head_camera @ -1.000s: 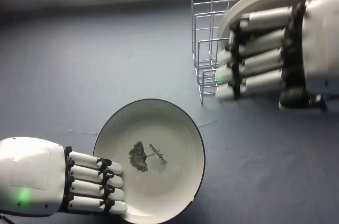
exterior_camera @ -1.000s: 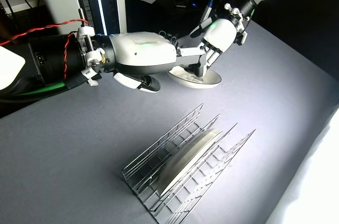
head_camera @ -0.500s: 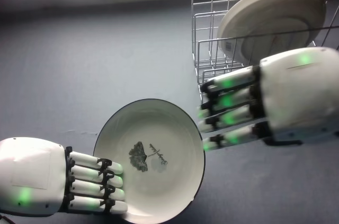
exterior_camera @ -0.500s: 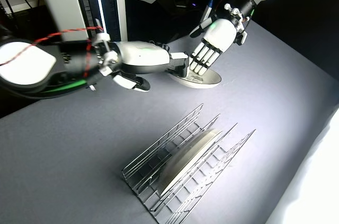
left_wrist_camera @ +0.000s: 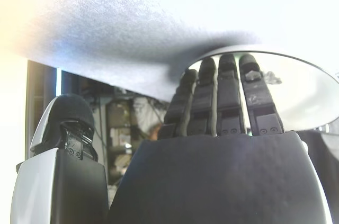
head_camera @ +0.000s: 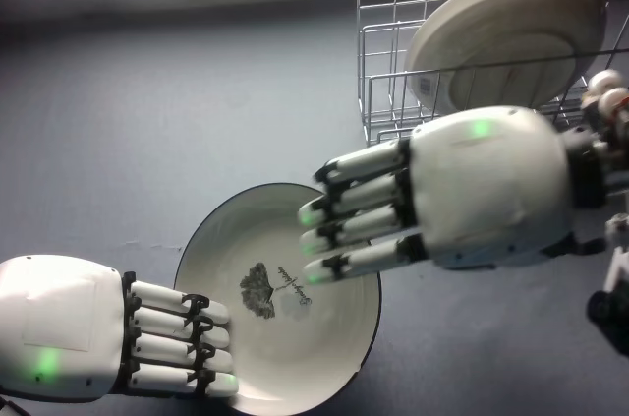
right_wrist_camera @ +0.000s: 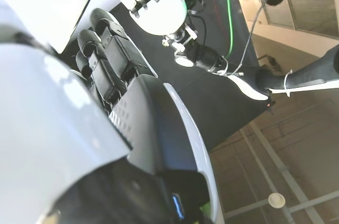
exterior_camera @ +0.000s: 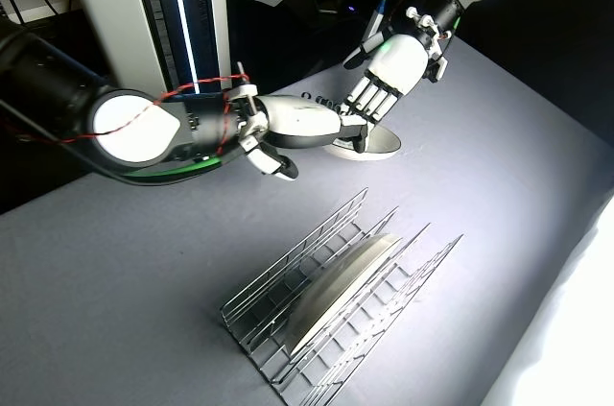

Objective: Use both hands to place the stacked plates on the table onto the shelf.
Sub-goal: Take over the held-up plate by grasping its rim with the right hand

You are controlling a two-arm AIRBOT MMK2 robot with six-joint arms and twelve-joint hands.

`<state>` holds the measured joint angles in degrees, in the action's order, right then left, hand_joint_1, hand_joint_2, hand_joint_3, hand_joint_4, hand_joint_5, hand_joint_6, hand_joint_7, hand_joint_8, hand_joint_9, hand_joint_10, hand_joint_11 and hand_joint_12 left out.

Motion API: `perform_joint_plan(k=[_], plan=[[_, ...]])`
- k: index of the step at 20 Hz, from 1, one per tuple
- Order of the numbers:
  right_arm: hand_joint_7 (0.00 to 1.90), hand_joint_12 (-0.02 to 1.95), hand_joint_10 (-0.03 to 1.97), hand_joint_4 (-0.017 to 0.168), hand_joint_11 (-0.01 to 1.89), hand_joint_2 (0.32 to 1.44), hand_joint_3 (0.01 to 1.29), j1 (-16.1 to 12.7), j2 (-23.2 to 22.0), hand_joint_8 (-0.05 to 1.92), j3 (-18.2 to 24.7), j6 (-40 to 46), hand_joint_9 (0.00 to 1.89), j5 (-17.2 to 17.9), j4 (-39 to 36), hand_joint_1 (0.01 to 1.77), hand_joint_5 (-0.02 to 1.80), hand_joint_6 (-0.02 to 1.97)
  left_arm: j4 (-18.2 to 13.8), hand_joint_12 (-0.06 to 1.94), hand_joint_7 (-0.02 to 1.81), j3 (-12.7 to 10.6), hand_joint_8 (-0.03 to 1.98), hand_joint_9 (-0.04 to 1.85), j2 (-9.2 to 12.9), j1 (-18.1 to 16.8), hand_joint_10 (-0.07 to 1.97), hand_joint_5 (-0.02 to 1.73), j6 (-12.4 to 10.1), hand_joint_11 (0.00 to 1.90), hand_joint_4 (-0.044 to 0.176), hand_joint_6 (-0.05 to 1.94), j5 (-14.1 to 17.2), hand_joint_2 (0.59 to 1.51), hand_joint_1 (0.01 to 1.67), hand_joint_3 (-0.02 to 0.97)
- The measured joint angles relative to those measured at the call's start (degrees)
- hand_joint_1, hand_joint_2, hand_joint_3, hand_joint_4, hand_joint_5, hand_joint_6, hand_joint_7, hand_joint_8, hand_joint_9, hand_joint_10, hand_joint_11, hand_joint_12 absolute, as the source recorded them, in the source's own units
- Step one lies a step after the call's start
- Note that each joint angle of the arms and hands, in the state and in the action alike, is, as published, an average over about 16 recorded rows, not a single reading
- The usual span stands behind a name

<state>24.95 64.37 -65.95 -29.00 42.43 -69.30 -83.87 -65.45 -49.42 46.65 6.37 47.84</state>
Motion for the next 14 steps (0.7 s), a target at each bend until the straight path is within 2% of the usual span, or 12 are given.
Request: perform_joint_plan(k=[14], plan=[[0.27, 1.02, 0.12, 0.004, 0.01, 1.04, 0.01, 2.6, 7.2, 0.01, -0.6, -0.6, 0.21, -5.3, 0.5, 1.17, 0.23, 0.04, 0.1, -0.02, 0.05, 0.1, 0.01, 0.03, 0.0, 0.0, 0.01, 0.0, 0.0, 0.02, -0.011, -0.02, -0.1, 1.144, 0.02, 0.02]])
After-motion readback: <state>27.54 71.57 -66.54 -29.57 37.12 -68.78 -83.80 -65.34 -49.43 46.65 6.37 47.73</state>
